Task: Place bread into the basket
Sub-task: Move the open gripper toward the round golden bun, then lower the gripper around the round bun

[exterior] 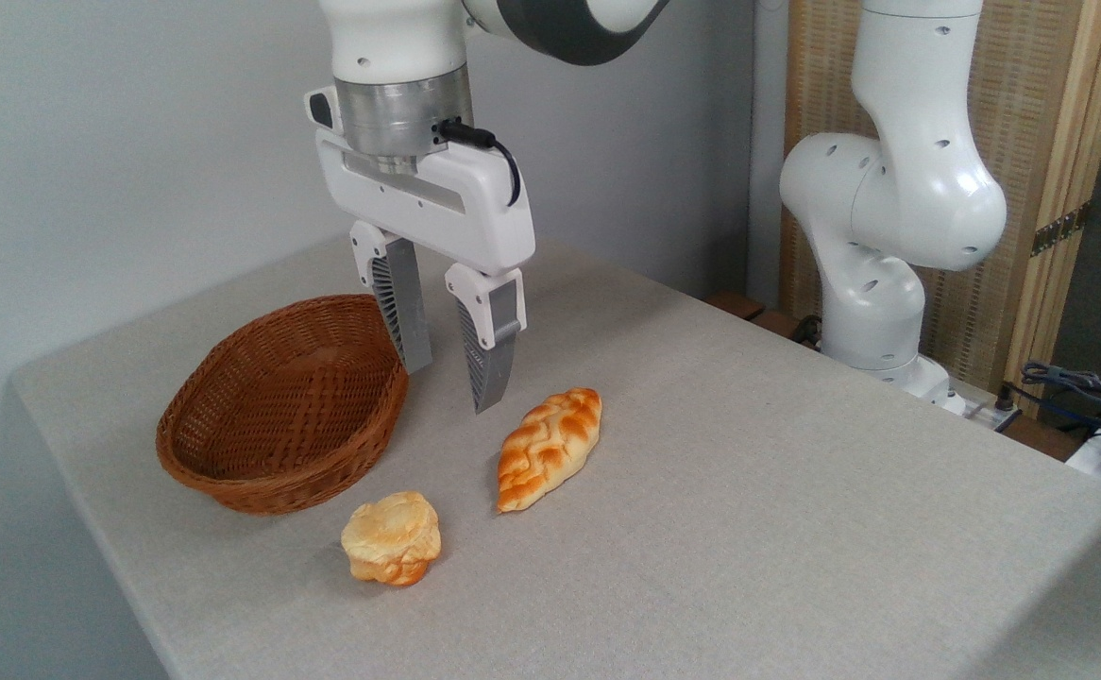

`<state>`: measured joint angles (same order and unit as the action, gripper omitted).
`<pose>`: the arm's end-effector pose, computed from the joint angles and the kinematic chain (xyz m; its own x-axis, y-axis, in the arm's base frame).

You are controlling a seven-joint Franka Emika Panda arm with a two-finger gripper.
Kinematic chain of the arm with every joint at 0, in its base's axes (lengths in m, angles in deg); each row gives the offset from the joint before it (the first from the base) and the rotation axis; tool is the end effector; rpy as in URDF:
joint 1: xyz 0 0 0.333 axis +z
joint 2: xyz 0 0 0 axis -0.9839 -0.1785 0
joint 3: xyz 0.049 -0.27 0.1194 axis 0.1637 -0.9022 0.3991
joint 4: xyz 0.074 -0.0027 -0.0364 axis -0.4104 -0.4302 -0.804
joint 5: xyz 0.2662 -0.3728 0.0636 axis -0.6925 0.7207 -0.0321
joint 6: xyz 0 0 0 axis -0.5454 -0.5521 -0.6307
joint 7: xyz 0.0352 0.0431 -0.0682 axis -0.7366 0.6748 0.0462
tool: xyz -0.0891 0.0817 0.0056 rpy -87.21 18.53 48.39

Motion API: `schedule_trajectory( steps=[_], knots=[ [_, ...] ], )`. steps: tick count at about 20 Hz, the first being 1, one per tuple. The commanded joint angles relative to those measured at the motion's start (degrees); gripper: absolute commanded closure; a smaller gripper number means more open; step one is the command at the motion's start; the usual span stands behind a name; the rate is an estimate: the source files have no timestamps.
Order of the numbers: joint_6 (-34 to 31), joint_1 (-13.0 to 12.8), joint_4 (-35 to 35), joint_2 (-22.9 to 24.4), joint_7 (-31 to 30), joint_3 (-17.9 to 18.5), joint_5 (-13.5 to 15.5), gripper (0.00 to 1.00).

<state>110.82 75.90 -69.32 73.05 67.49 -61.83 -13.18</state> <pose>0.6029 -0.0484 0.5114 0.7725 -0.6323 0.0577 -0.6326 -0.7743 -0.0156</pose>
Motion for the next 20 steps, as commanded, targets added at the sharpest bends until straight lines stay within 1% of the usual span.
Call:
schedule_trajectory(
  steps=[1, 7, 12, 17, 20],
  knots=[
    [3.2, -0.3, -0.5, -1.0, 0.7, -0.4, 0.5, 0.0],
    [11.9, -0.4, -5.0, -1.9, 0.8, -0.3, 0.3, 0.0],
    [19.0, -0.4, -5.3, -7.2, 1.7, -0.3, 0.2, 0.0],
    [22.4, -0.4, -5.3, -9.9, 1.7, -0.5, 0.2, 0.0],
    [23.5, -0.9, -5.3, -11.0, 1.8, -0.5, 0.2, 0.0]
  ],
)
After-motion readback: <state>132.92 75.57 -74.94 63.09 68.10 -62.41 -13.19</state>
